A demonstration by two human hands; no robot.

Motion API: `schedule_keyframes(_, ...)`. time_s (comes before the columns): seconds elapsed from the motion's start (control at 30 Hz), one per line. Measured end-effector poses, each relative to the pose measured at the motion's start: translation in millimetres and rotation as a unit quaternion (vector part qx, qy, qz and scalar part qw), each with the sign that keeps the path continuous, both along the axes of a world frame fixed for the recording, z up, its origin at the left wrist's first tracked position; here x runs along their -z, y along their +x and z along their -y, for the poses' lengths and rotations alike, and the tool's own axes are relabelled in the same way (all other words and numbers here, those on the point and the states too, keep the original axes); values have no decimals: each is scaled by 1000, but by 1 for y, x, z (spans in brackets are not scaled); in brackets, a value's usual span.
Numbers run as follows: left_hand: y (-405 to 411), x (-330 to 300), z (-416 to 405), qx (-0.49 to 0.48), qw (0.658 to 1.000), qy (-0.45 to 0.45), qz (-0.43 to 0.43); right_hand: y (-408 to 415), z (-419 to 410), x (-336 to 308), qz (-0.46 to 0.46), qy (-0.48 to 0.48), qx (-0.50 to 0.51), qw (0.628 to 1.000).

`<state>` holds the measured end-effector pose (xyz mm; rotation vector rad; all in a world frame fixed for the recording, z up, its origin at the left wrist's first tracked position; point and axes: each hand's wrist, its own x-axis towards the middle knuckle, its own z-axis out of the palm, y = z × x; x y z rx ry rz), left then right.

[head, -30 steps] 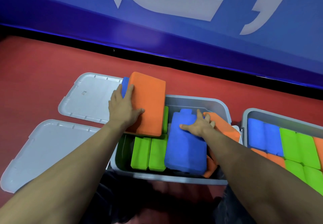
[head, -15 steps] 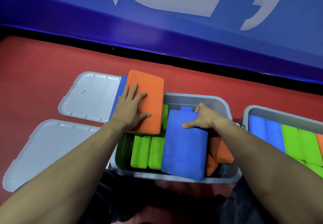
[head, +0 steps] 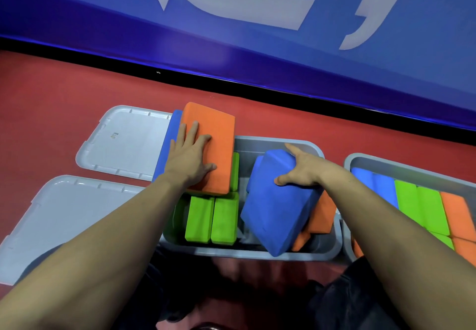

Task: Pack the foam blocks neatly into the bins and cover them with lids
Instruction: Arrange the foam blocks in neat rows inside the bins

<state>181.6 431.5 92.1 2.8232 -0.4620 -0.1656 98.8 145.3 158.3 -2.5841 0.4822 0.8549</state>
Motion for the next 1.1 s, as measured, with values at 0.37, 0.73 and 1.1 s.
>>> schedule_keyframes(0.37,-1,-2,2,-8,1000,-3,-9,-12,-35,-13,26,-133,-17,991)
schedule_keyframes(0.73,-5,-7,6,-20,999,-10,-23,-43,-73,1,88,-155,4,984)
schedule_keyframes(1.1,-5,-9,6,-22,999,-16,-29,-30,-54,-36,106,-114,38,987)
